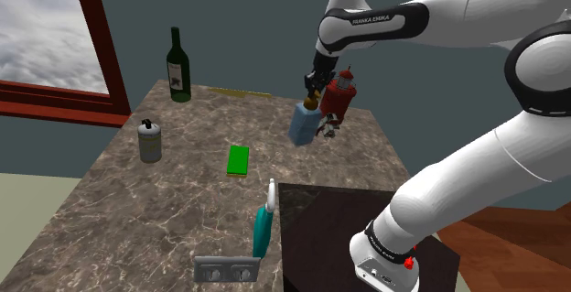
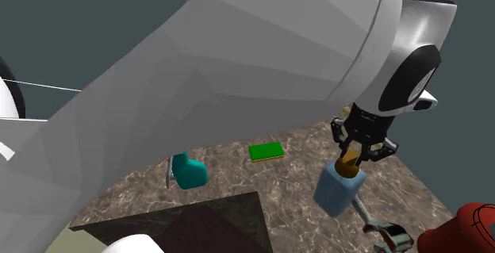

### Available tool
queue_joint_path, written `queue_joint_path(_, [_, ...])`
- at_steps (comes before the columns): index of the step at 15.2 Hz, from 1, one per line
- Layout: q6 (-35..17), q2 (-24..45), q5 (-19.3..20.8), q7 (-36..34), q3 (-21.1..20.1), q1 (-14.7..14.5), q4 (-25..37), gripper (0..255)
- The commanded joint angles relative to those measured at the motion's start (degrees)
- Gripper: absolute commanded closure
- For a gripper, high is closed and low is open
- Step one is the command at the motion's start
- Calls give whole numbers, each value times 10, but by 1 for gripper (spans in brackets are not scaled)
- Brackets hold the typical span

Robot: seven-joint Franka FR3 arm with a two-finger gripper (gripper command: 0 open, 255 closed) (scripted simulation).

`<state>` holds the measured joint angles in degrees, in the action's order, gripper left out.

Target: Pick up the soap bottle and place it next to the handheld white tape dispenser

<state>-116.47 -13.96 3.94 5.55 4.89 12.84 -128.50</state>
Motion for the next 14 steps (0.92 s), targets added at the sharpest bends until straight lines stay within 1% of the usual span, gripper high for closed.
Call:
queue_joint_path(1, [-16,3,0,-1,0,0,-12,255])
queue_joint_path(3, [-31,8,0,-2,0,0,-23,255])
queue_joint_path(11, [-31,8,0,-2,0,0,-23,255])
queue_joint_path(12, [-31,8,0,-2,0,0,-23,0])
queue_joint_path(14, [-31,8,0,-2,0,0,-23,0])
